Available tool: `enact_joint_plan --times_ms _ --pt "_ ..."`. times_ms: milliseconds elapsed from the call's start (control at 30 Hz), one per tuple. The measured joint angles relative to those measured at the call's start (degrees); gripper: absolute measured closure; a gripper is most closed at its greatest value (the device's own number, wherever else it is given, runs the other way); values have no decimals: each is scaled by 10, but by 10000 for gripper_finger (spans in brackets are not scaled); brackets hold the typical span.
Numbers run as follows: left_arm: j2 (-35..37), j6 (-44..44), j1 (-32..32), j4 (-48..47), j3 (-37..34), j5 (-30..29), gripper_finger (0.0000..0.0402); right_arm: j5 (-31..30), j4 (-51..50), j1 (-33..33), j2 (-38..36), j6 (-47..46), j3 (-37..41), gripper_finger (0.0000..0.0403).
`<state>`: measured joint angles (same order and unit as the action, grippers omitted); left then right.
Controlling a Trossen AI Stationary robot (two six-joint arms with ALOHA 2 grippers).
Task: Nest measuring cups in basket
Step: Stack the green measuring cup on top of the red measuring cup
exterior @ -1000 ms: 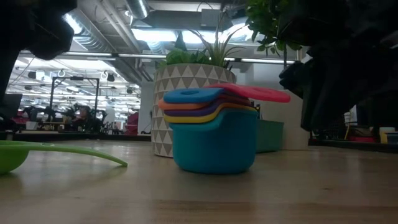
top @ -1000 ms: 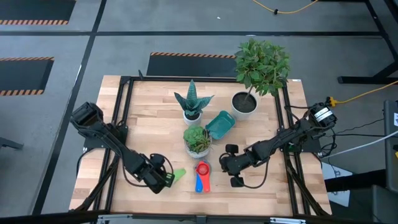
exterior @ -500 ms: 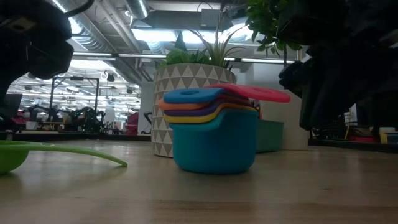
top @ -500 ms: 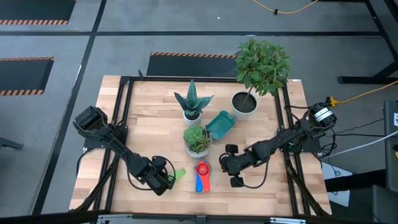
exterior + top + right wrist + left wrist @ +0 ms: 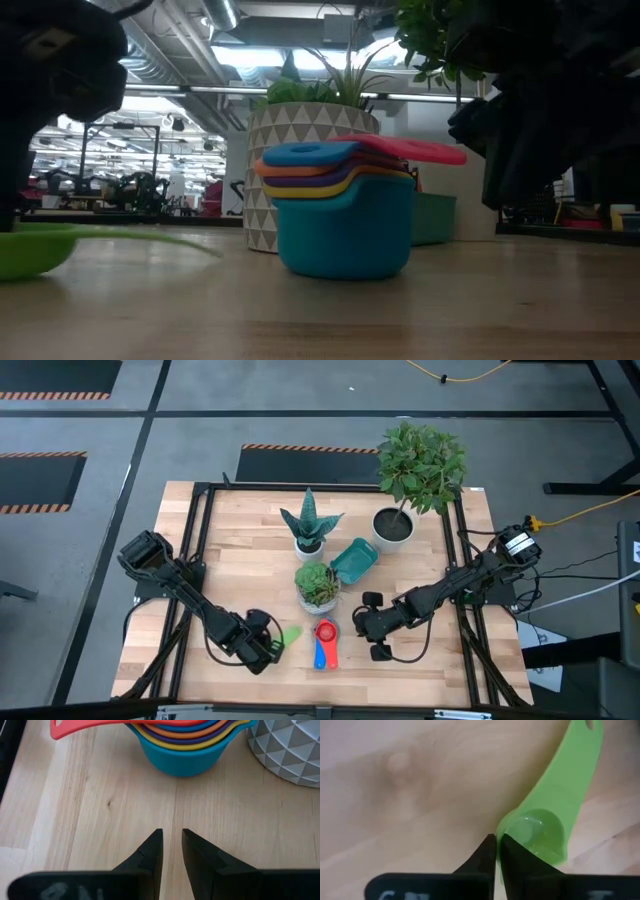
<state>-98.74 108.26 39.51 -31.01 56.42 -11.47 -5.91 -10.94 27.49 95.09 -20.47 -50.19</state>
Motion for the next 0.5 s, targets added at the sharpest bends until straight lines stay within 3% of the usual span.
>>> enact_joint_plan --times_ms 267,500 --pt "4 -109 -14 64 0 -37 397 0 -31 0 0 0 0 327" --pt "5 -337 -28 164 0 6 398 1 -51 0 0 0 0 327"
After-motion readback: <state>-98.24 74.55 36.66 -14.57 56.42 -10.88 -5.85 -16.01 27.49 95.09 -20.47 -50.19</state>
